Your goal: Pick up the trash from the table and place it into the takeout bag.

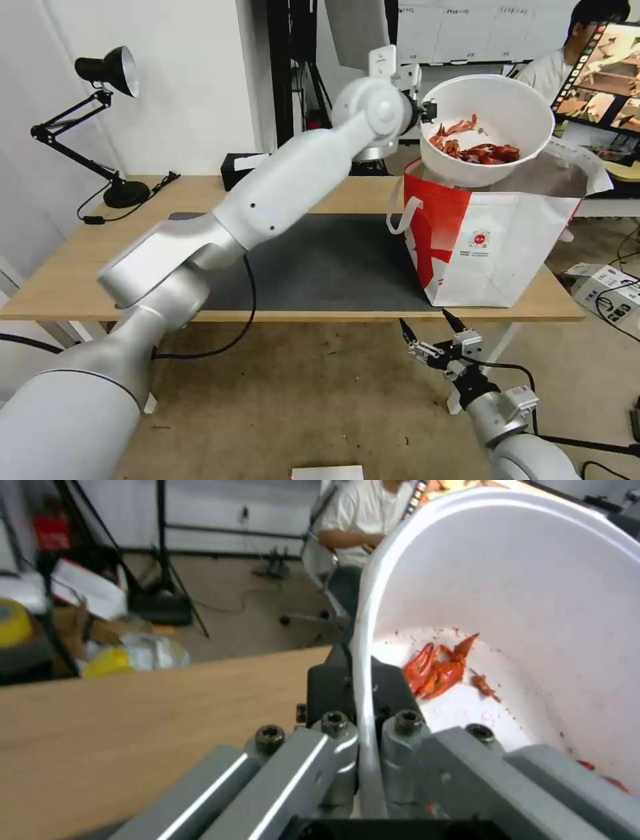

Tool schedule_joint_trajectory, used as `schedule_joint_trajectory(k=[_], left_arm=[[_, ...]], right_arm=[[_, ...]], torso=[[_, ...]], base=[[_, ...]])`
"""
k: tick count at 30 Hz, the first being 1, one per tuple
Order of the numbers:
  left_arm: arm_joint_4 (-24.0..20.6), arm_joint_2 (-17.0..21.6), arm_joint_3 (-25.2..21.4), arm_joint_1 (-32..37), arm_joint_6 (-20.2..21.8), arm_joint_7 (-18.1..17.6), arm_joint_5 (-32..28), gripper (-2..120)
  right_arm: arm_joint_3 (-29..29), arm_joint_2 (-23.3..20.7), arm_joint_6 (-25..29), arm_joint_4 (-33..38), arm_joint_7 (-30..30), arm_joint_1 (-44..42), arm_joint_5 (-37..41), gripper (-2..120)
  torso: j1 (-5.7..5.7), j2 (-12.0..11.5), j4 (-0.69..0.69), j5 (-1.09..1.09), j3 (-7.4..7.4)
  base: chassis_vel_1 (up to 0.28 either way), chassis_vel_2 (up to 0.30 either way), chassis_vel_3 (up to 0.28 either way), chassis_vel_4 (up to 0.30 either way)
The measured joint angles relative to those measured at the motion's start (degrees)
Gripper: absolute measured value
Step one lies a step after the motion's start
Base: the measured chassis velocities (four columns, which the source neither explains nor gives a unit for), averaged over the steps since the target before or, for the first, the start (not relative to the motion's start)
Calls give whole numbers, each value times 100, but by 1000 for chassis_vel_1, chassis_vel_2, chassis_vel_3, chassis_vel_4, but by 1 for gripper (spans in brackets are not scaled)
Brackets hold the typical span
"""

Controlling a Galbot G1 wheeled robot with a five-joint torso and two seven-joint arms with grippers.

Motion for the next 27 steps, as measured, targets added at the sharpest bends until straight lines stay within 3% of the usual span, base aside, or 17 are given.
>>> schedule_joint_trajectory(k=[5, 8, 12, 24, 27], left_arm=[[-5, 77, 284, 60, -320, 175, 617, 0], [-75, 236, 590, 112, -717, 508, 1196, 0], [-97, 333, 792, 135, -1009, 696, 1681, 0], [-219, 455, 993, 145, -1097, 994, 2000, 0], [-319, 529, 1038, 157, -1162, 1341, 1965, 0]], right_arm=[[0, 1, 0, 0, 0, 0, 0, 100], [0, 1, 0, 0, 0, 0, 0, 100], [0, 0, 0, 0, 0, 0, 0, 100], [0, 1, 0, 0, 0, 0, 0, 100], [0, 0, 0, 0, 0, 0, 0, 100]], torso=[[0, 0, 0, 0, 0], [0, 0, 1, -1, 0], [0, 0, 1, -1, 0], [0, 0, 1, -1, 0], [0, 0, 0, -1, 0]], base=[[0, 0, 0, 0], [0, 0, 0, 0], [0, 0, 0, 0], [0, 0, 0, 0], [0, 0, 0, 0]])
